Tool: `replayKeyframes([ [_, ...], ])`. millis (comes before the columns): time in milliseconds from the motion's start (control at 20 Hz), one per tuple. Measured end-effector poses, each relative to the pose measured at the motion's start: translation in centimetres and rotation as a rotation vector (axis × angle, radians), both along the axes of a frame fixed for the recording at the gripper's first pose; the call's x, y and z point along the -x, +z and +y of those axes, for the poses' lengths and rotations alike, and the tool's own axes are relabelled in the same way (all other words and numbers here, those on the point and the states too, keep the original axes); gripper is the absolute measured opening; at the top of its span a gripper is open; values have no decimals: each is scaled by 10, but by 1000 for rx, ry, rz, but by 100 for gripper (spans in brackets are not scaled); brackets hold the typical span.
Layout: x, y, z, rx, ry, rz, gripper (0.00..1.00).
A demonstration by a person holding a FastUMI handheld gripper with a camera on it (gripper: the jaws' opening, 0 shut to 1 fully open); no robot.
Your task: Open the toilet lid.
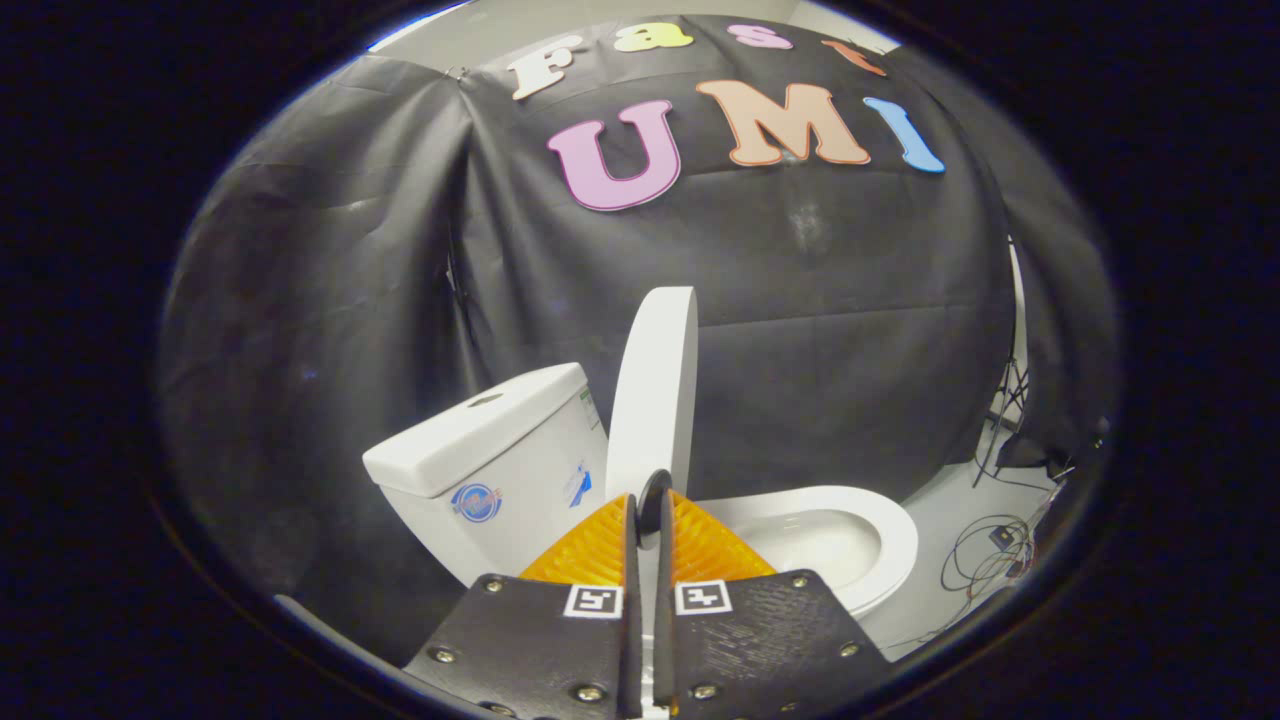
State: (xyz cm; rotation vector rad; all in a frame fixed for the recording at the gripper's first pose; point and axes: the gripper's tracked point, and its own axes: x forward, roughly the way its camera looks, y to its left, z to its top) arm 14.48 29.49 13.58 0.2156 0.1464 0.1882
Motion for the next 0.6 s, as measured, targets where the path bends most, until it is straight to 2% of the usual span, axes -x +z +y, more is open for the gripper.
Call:
replayKeyframes([
  [350, -1, 3, 15, -9, 21, -6, 5],
  [600, -1, 8, 32, 57, 12, -43, 6],
])
